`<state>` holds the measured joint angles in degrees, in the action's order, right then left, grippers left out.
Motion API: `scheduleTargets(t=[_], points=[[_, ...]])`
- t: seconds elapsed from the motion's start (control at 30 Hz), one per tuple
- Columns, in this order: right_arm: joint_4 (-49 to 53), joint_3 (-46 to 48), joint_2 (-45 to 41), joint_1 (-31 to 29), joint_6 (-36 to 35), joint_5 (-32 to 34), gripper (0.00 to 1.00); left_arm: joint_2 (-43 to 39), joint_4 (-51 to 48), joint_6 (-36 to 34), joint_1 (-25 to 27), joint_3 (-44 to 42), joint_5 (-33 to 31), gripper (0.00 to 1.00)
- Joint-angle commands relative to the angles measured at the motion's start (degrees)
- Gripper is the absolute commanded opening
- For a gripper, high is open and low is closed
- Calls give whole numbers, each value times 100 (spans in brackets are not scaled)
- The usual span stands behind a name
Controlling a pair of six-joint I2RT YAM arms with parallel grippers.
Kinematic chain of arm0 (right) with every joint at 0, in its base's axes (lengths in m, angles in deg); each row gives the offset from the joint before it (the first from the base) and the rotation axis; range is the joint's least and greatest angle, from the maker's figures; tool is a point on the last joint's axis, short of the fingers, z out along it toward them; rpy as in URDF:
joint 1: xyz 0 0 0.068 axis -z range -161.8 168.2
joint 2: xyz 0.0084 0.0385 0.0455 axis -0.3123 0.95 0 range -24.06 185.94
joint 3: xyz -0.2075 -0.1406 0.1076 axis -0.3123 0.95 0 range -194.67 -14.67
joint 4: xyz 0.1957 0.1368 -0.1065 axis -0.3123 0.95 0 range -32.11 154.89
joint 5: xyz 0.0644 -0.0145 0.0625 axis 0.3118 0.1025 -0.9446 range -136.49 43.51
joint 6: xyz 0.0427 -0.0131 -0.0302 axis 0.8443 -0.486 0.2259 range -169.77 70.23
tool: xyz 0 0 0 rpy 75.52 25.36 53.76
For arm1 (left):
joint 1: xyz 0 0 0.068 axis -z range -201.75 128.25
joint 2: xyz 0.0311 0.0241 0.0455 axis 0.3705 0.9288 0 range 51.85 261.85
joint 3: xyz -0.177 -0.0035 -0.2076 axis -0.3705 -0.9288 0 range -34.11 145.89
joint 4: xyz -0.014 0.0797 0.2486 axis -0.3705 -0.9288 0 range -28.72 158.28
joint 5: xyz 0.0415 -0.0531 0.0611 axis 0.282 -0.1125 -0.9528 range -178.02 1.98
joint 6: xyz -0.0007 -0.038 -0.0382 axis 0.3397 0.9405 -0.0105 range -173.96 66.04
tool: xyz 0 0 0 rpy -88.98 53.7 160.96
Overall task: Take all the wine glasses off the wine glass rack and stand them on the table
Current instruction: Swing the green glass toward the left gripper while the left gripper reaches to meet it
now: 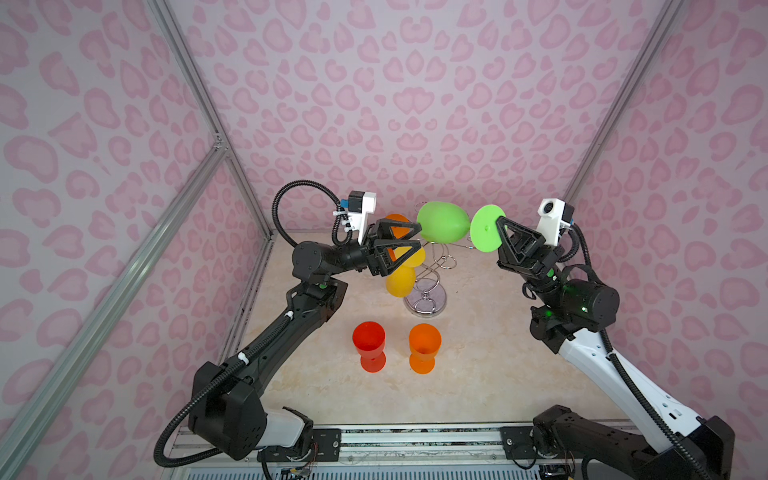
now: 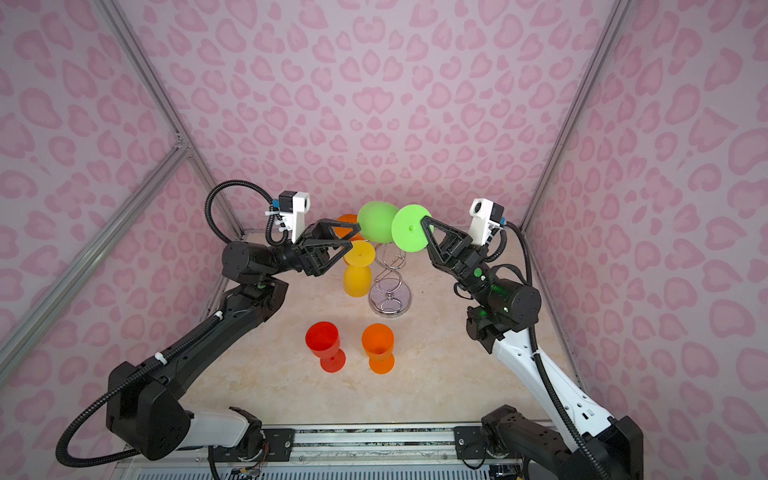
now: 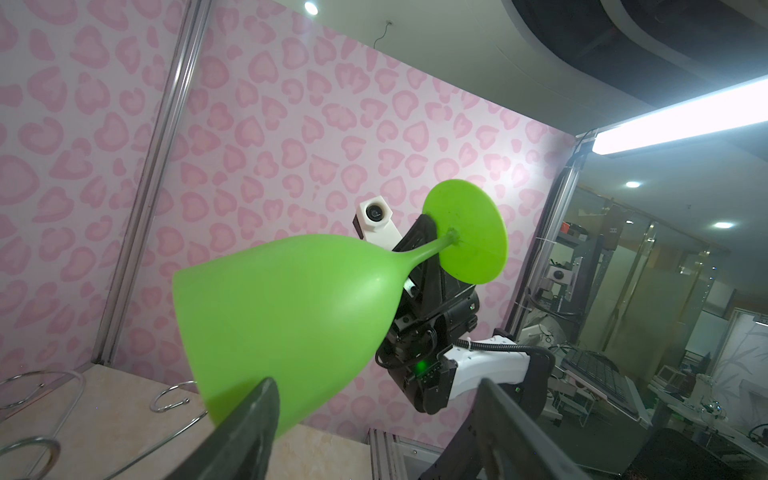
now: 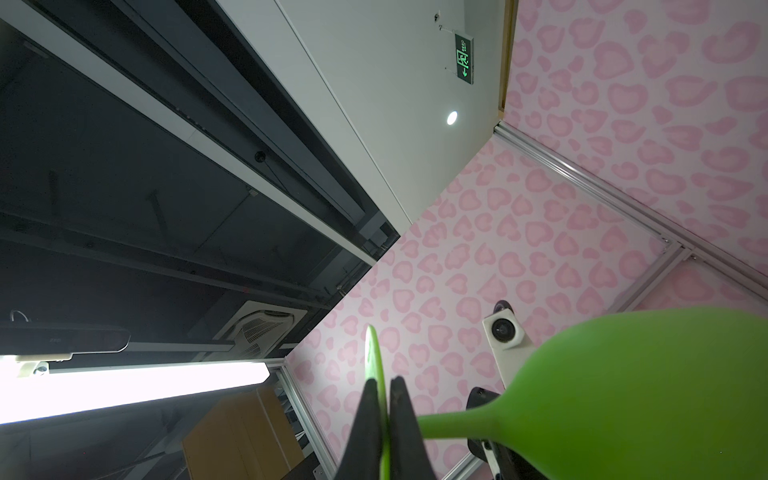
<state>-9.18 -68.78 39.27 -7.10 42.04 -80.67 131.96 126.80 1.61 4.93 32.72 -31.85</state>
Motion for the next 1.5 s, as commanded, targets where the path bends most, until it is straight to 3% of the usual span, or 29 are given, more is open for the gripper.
scheduleTargets(t=[0.0,0.47,0.87,1.47], points=[[-600,21,125,-41,263,-6,0,43,272,155,-5,24,78,76],[567,-147,-294,45,-513,-193,0,-780,-718,-711,-66,-406,251,76],[200,-13,-313,-28,-219,-110,0,-881,-1750,-1537,-133,-304,154,76],[-631,294,-32,-91,319,47,0,-497,-1346,-1175,-97,-21,149,73]])
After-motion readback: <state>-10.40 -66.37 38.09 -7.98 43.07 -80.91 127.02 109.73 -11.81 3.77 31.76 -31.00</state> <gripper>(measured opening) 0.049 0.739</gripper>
